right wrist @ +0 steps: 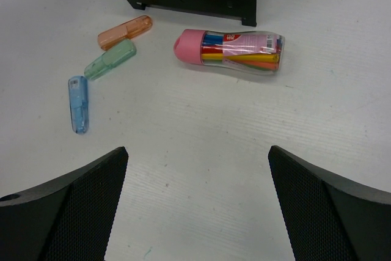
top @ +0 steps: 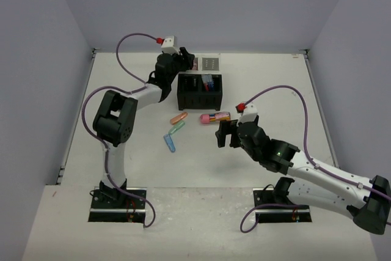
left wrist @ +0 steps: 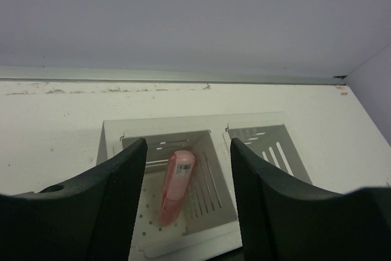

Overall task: Sort the stationery into containers
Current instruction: Place the stationery in the storage box, then pick up the stationery from the center of the board.

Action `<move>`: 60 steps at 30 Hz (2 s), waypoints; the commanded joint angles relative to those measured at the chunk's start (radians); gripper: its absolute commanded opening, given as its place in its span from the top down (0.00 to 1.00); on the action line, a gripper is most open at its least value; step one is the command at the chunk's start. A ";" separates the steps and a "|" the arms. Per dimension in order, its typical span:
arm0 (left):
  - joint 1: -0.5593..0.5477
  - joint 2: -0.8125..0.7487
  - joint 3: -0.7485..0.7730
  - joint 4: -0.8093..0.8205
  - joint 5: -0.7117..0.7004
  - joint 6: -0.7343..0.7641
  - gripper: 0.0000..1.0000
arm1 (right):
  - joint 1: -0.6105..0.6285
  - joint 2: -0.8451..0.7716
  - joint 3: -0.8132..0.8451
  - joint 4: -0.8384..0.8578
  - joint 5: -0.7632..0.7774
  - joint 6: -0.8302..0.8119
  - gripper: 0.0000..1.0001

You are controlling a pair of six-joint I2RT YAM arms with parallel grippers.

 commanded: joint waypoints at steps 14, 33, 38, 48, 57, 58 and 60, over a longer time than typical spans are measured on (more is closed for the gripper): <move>-0.096 -0.694 -0.158 -1.188 -0.467 -0.599 0.04 | -0.020 -0.059 -0.002 0.027 0.062 0.018 0.01; -0.319 -0.660 -0.524 -1.293 -0.285 -0.703 0.31 | -0.026 -0.082 -0.034 -0.039 0.167 0.140 0.01; -0.323 -0.619 -0.520 -1.242 -0.254 -0.678 0.33 | -0.024 -0.086 -0.035 -0.046 0.169 0.158 0.01; -0.324 -0.439 -0.482 -1.250 -0.277 -0.659 0.45 | -0.024 -0.105 -0.046 -0.053 0.158 0.164 0.01; -0.323 -0.406 -0.500 -1.244 -0.290 -0.657 0.85 | -0.025 -0.111 -0.053 -0.042 0.143 0.153 0.01; -0.323 -0.410 -0.504 -1.246 -0.292 -0.655 0.91 | -0.025 -0.111 -0.054 -0.040 0.142 0.151 0.01; -0.324 -0.428 -0.513 -1.263 -0.309 -0.657 0.99 | -0.024 -0.112 -0.055 -0.037 0.140 0.147 0.01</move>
